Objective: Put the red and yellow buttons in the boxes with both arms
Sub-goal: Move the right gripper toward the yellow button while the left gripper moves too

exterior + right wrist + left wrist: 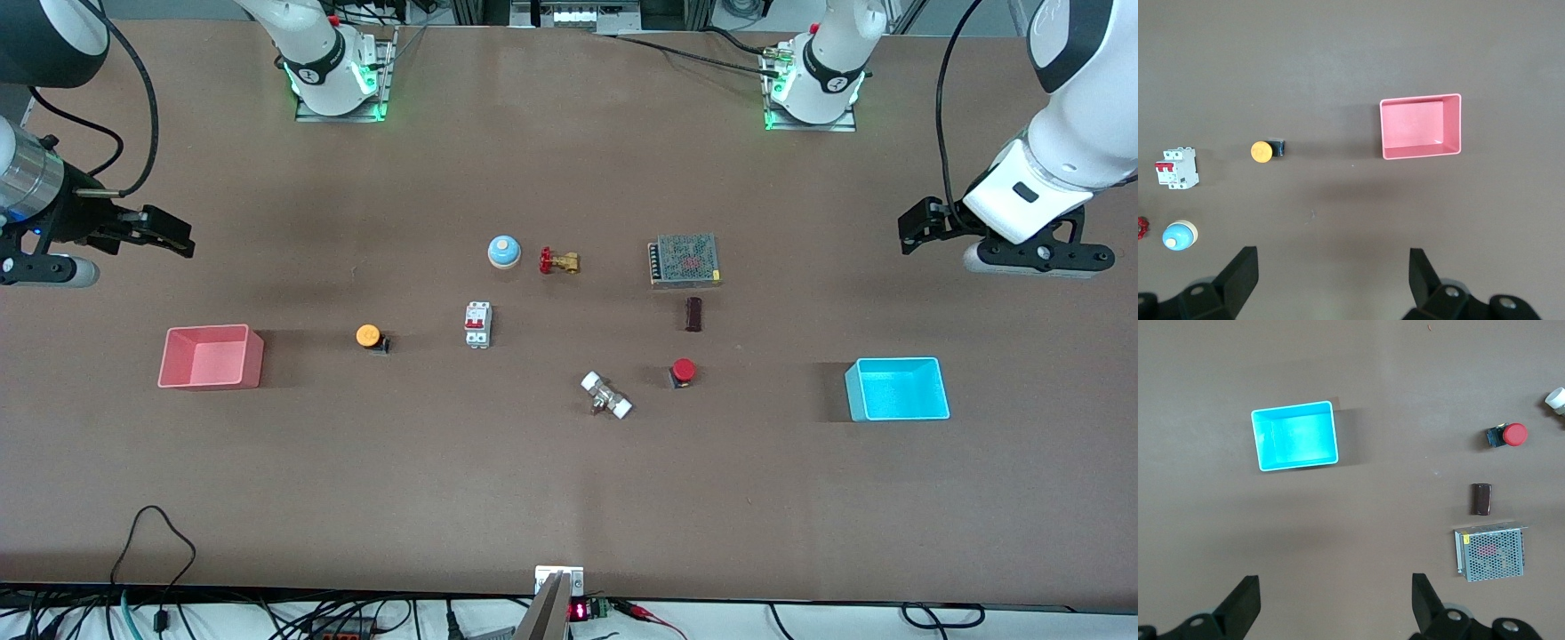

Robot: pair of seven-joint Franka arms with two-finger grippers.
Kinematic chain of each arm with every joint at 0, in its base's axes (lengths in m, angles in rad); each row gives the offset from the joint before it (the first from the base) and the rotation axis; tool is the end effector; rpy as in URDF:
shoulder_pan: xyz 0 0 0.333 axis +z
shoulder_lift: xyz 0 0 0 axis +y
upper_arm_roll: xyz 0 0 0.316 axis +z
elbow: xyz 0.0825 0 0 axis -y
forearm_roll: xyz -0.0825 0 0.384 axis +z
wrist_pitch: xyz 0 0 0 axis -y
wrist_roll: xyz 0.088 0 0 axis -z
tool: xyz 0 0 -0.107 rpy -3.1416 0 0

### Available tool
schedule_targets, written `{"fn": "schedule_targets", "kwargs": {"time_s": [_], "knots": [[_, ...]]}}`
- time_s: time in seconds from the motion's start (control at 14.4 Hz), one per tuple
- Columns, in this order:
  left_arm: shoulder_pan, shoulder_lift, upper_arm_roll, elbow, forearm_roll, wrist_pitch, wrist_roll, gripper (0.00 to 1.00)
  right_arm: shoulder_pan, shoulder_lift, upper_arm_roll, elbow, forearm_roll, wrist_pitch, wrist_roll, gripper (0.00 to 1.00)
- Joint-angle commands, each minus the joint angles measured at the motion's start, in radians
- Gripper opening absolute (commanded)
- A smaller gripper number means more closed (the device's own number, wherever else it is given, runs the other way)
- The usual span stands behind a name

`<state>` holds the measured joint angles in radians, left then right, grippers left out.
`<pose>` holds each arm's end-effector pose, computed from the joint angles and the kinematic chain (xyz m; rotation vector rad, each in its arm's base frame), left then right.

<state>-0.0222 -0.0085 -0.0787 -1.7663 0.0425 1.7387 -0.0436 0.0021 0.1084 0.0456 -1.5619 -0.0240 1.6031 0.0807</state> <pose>0.5559 -0.0526 0.5508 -3.0961 0.1003 0.0248 0.5866 0.0242 0.5696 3.1162 -0.0491 -0.1025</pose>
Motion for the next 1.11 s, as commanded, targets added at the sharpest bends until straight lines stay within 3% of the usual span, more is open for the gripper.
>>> {"fn": "schedule_targets", "kwargs": {"time_s": [0.0,0.42,0.63,0.9,1.04], "knots": [[-0.004,0.005,0.0,0.021,0.005,-0.014,0.002,1.0,-0.001,0.004,-0.004,0.02,0.012,-0.02,-0.012,1.0],[-0.004,0.004,0.0,0.019,0.005,-0.018,0.004,1.0,-0.011,0.01,-0.003,0.01,0.018,-0.015,-0.007,1.0],[-0.004,0.004,-0.001,0.019,-0.01,-0.042,-0.015,1.0,0.004,0.063,0.008,-0.019,0.015,0.009,-0.007,1.0],[-0.013,0.071,-0.001,0.027,-0.113,-0.056,-0.205,1.0,0.035,0.108,0.043,-0.179,0.018,0.249,0.008,1.0],[-0.076,0.206,-0.004,0.156,-0.144,-0.044,-0.299,1.0,0.039,0.135,0.051,-0.24,0.021,0.369,0.014,1.0]]}}
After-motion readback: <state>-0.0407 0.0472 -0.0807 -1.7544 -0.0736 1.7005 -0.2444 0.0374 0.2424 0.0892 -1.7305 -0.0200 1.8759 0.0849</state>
